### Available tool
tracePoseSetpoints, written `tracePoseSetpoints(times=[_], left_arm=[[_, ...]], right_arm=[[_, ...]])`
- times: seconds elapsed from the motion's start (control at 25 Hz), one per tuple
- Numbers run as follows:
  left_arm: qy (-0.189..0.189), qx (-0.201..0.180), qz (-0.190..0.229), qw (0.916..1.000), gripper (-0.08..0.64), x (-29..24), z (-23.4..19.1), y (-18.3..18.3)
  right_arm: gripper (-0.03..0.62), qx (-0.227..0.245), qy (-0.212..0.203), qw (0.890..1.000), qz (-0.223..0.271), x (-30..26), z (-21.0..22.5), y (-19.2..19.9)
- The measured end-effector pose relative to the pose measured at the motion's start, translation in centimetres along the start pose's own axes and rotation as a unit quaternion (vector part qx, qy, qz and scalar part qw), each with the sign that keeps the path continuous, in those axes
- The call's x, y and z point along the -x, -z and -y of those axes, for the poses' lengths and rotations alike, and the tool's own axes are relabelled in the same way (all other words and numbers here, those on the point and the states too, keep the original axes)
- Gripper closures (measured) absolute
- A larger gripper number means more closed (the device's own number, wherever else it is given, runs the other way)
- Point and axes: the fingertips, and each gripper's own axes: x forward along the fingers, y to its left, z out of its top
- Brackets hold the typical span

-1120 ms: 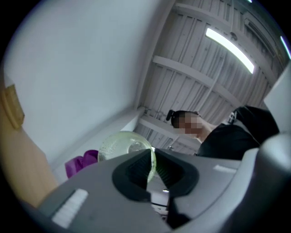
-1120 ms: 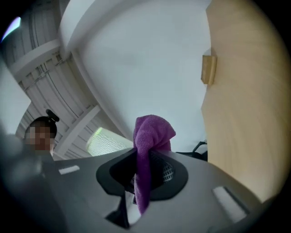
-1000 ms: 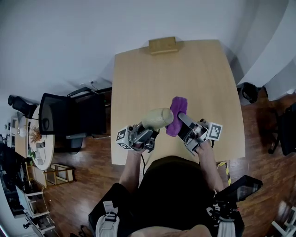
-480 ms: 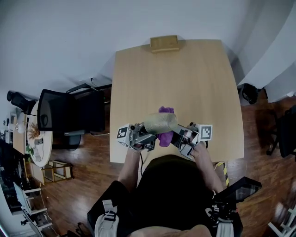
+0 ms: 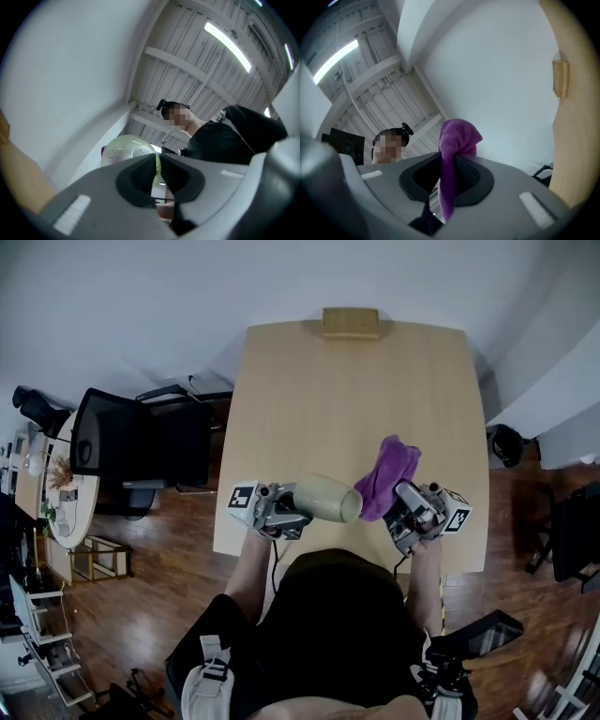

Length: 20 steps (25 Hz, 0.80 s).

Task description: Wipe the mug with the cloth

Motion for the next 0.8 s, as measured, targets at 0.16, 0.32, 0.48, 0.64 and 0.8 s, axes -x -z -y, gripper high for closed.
tracePoseSetpoints(times=[0.16,0.32,0.48,0.64,0.8], left_arm=[[0.019,0.019,-0.010,0.9996,0.518,-1.2,0.4,0.6],[0.062,0.032,-0.044,0.9966,0.518,-1.8,1.8,2.3],[0.069,0.036,-0.084,0.9934,0.516,-2.4,2.1,3.8],[0.049,0.034,-0.088,0.9943,0.518,-1.8,1.7,3.9],[0.016,0.026,-0.080,0.9963,0.518,-0.3,1.1,2.8]], right_arm=[[0.531,-0.022,-0.023,0.998,-0.058,-1.7,-0.1,3.6],[0.532,-0.042,0.048,0.991,-0.115,-1.5,3.7,7.3],[0.531,-0.031,0.137,0.974,-0.178,-0.8,7.2,10.6],[0.531,-0.015,0.126,0.982,-0.142,0.5,6.1,7.7],[0.531,0.006,0.014,0.999,-0.046,1.0,1.0,2.0]])
